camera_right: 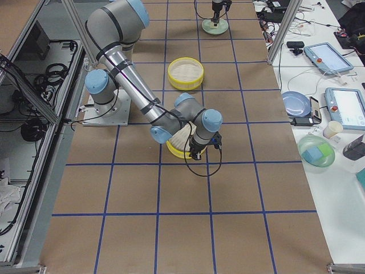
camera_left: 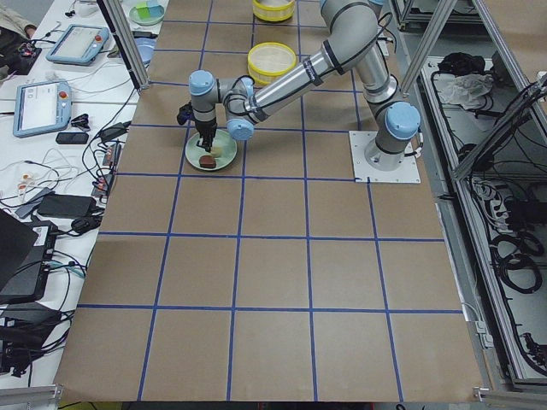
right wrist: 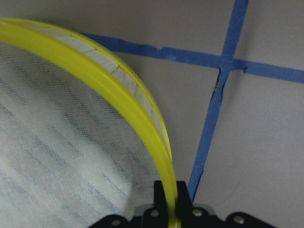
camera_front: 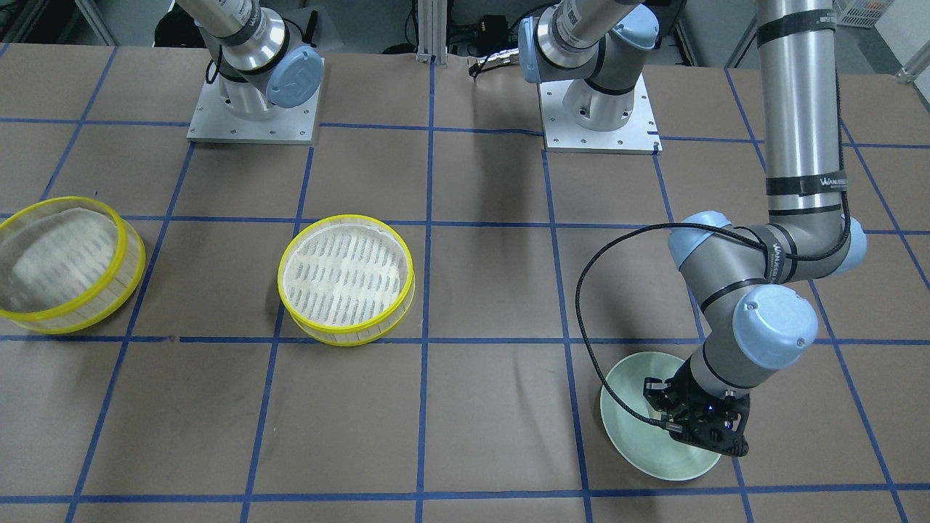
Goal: Stack buns with steamer
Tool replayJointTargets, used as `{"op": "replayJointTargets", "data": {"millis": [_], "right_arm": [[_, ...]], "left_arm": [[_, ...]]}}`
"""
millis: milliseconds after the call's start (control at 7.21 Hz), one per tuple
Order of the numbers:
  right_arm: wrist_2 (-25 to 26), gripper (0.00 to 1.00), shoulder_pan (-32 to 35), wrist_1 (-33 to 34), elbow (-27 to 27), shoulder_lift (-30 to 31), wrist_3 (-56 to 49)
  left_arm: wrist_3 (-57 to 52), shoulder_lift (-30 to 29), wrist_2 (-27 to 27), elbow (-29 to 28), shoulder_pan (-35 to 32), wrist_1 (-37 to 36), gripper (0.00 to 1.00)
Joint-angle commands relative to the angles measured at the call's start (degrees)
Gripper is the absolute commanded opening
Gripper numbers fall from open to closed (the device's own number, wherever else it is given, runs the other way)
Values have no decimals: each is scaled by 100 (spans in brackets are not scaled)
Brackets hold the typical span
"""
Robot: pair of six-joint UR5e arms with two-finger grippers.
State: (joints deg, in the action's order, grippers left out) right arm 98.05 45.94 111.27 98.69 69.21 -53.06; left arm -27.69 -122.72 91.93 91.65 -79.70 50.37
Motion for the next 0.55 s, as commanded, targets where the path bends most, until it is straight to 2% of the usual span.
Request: {"op": "replayJointTargets", "data": {"millis": [0, 139, 416], "right_arm": [[-93, 0, 90, -884, -77, 810, 137], [-93, 0, 334, -1236, -225, 1231, 416], [-93, 0, 1019, -2909, -1223, 1534, 1774]], "left_arm": [[479, 456, -8, -155, -150, 724, 0], [1258, 833, -52, -217, -421, 1268, 0], [3067, 1502, -533, -226, -1377, 2052, 0]]}}
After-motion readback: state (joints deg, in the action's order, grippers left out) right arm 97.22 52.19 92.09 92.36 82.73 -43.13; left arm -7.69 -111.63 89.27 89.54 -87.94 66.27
